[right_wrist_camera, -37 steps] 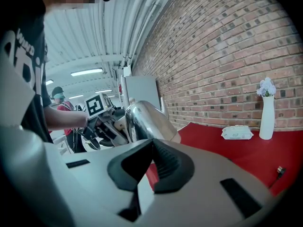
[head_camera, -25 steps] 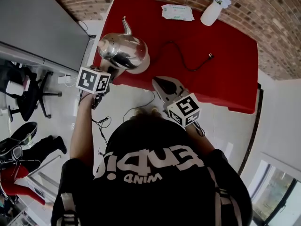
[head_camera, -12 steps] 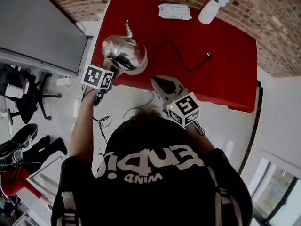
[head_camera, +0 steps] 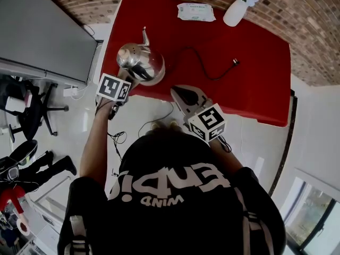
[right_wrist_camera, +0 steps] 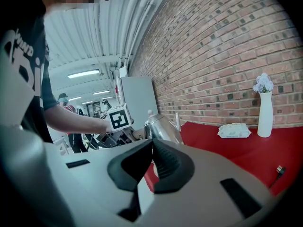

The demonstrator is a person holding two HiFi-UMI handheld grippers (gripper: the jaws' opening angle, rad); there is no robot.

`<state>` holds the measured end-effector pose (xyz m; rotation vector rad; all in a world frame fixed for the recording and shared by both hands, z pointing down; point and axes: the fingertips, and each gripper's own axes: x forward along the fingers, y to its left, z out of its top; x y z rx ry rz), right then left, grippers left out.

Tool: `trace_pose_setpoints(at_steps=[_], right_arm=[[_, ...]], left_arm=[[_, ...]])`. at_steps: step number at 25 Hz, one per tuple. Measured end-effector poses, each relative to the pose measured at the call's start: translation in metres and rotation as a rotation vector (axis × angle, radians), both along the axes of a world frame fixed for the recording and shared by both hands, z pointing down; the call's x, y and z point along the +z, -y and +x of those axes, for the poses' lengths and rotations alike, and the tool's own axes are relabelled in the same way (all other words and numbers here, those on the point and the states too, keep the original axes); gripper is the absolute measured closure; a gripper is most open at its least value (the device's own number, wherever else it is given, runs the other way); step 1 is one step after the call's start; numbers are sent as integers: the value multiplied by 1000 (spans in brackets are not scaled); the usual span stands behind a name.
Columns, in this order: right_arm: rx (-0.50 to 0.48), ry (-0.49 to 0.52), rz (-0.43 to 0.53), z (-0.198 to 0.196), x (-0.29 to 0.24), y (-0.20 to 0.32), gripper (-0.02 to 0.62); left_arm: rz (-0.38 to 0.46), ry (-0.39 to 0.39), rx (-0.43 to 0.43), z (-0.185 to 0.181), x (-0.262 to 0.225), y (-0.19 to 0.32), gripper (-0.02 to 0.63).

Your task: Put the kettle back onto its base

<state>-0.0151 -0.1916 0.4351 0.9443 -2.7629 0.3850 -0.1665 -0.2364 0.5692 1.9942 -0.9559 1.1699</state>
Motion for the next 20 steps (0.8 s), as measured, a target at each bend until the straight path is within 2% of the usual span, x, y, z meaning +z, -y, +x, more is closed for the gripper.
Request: trace_pose_setpoints(at_steps=[16,20], right_arm=[[8,0,-17,6,8,10,573],[8,0,-19,7,8,11,573]], left_arm=[[-25,69,27,1,21,3,551],[-24,106,42,-2,24,2,552]])
